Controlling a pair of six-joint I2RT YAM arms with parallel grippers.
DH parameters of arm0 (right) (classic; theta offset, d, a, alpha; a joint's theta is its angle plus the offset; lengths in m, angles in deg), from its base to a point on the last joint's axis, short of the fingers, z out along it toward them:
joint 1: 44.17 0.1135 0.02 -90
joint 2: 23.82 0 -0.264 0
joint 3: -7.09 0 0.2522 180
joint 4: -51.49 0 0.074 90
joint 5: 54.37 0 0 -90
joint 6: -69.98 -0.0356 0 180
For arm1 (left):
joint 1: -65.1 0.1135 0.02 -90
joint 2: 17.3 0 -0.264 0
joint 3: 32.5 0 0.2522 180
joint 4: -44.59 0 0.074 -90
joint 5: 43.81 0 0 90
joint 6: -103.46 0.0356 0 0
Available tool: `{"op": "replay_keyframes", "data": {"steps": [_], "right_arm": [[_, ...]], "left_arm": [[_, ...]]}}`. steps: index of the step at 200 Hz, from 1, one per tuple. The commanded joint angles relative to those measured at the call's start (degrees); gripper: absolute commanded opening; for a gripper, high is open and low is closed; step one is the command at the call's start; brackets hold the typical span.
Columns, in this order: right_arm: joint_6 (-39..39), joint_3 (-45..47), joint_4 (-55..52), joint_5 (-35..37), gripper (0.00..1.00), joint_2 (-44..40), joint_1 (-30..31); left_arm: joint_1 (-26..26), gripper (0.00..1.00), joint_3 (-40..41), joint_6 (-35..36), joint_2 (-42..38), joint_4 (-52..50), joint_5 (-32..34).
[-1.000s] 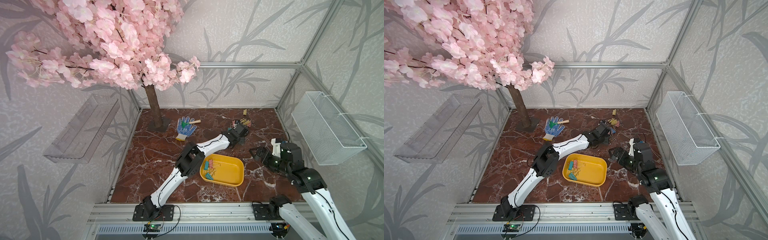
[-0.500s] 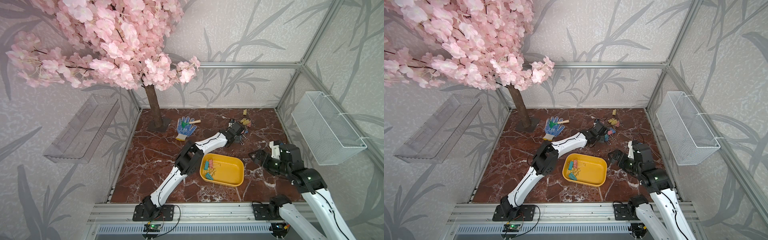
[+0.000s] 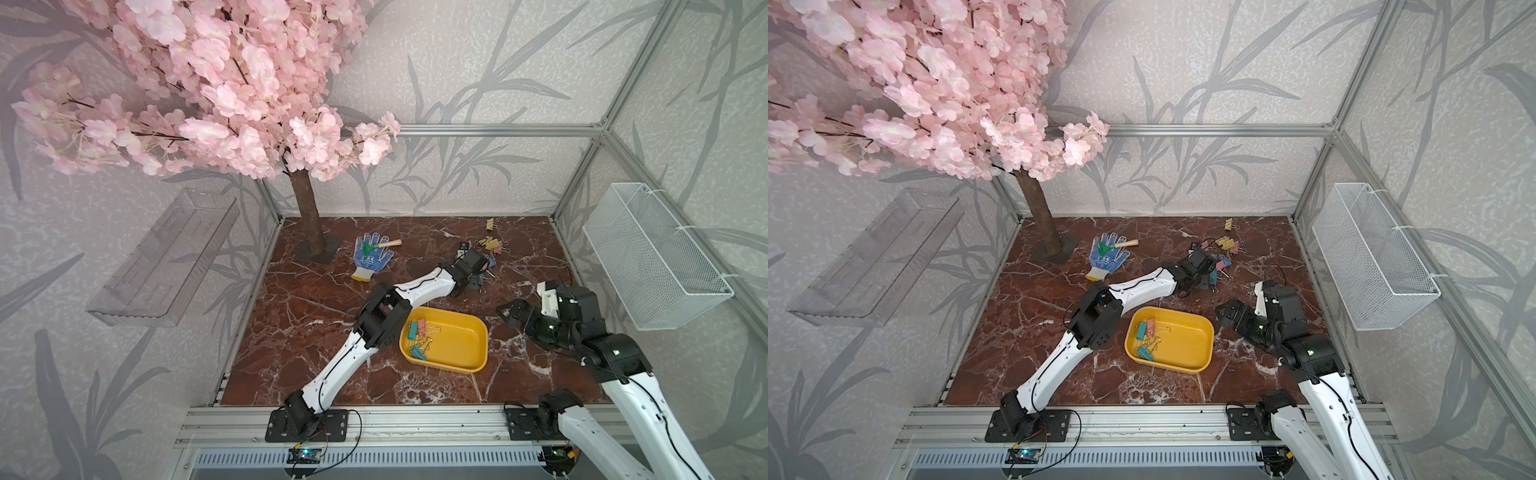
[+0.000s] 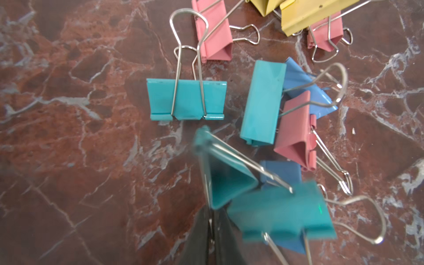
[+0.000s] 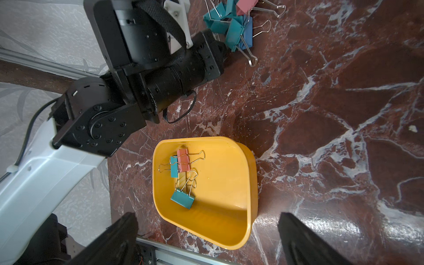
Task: Put the binder clips in the storage box
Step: Pick up the binder clip at the center of the board.
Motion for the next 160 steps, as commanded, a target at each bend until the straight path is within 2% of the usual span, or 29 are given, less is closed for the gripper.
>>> {"op": "replay_keyframes", "data": {"steps": [1,16,71,91,126,143,160], "right_arm": [[2.39,-0.28,-0.88,0.39,0.99,-0.48,-0.10],[2.92,0.41,-0.62,-0.33,0.99,-0.69,-0.10],[3.49,0.41,-1.32,-3.02,0.99,-0.61,-0.10],[4.13,0.51,-0.72,-5.11,1.00,-0.58,-0.10],[8.98,1.90,2.50,-15.02,0.99,2.75,-0.10],[10.85,1.78,1.58,-16.13,0.99,4.99,-0.10],[9.90,2.79,2.51,-14.63,0.99,4.50,-0.10]], "left_arm": [[0.17,0.06,-0.79,1.04,-2.07,-4.22,0.15],[0.16,0.00,-0.10,1.83,-4.65,-5.71,1.91],[0.16,0.00,4.90,4.62,-15.55,-11.50,12.85],[-0.34,0.00,5.78,7.13,-18.88,-13.89,14.84],[-4.55,0.00,8.83,10.44,-28.31,-21.30,9.76],[-8.32,0.00,10.62,8.91,-33.06,-28.82,8.46],[-12.42,0.00,15.81,6.00,-37.51,-33.59,7.13]]}}
